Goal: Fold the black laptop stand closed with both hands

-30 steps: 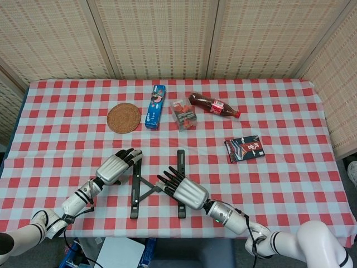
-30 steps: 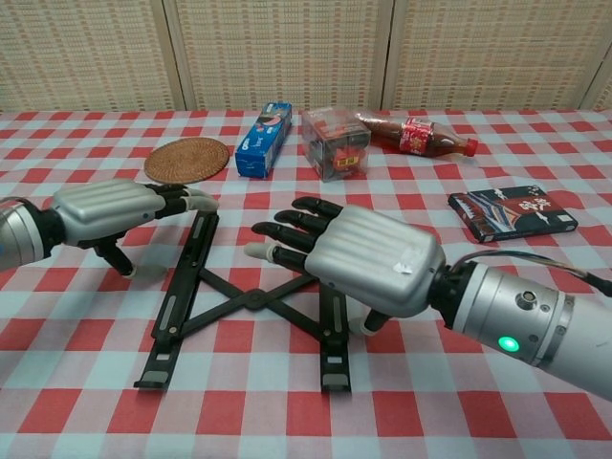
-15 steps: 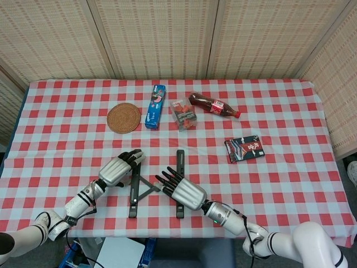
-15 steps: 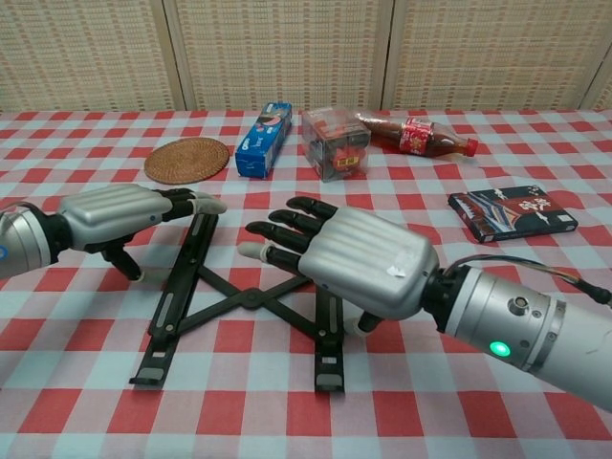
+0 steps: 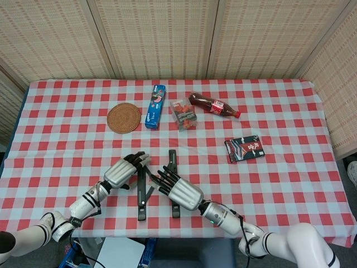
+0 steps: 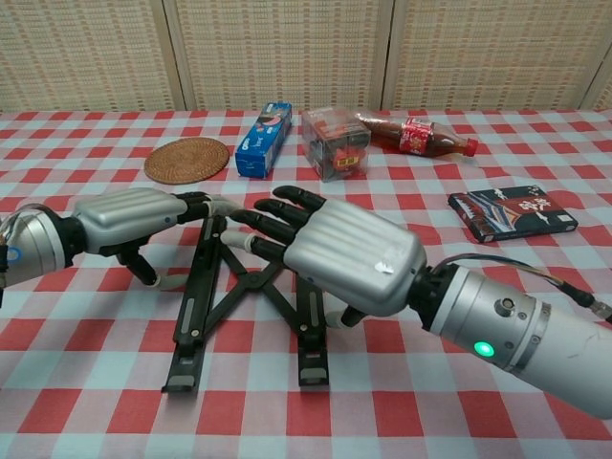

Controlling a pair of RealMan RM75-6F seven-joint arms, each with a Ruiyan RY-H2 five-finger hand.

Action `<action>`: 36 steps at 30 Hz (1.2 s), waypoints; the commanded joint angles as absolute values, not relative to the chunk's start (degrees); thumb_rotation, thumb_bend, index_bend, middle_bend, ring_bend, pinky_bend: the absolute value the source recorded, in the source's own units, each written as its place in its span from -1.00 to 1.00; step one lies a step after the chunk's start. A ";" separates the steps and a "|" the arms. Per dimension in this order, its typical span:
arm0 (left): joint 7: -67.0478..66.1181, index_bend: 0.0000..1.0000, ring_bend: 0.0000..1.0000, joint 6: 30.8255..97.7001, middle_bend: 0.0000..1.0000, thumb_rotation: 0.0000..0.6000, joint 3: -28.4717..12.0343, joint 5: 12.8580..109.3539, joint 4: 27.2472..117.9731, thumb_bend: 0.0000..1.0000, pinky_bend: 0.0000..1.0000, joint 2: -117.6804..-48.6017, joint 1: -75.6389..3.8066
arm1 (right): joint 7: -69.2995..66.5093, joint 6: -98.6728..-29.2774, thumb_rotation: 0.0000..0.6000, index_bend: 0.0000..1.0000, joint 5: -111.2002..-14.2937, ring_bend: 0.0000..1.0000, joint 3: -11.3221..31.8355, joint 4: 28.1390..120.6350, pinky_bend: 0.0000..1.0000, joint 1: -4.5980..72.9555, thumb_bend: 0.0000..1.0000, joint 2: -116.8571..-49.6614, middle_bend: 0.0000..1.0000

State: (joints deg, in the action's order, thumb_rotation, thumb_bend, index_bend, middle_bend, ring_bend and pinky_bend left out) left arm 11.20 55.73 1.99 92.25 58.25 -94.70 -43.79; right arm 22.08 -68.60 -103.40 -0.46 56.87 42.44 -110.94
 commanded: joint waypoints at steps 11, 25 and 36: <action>11.84 -1.00 -1.00 55.10 -1.00 1.00 1.54 91.60 62.77 -0.38 -0.69 -93.51 -44.38 | 20.70 -72.55 1.00 -1.00 -104.64 -1.00 0.08 52.13 -1.00 42.97 -1.00 -115.45 -1.00; 9.80 -1.00 -1.00 55.18 -1.00 1.00 1.19 89.48 66.40 -0.38 -0.69 -89.69 -43.22 | 22.30 -71.55 1.00 -1.00 -105.53 -1.00 -0.41 61.69 -1.00 44.34 -1.00 -109.14 -1.00; 9.46 -1.00 -1.00 57.85 -1.00 1.00 0.41 86.87 67.71 -0.38 -0.69 -84.73 -39.96 | 20.21 -50.65 1.00 -1.00 -102.94 -1.00 -0.14 84.56 -1.00 54.52 -1.00 -90.50 -1.00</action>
State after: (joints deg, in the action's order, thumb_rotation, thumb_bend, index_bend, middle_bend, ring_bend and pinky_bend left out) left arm 9.46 57.67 0.46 87.05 67.52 -85.09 -40.24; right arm 21.26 -57.32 -104.23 -0.41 79.31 50.40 -95.82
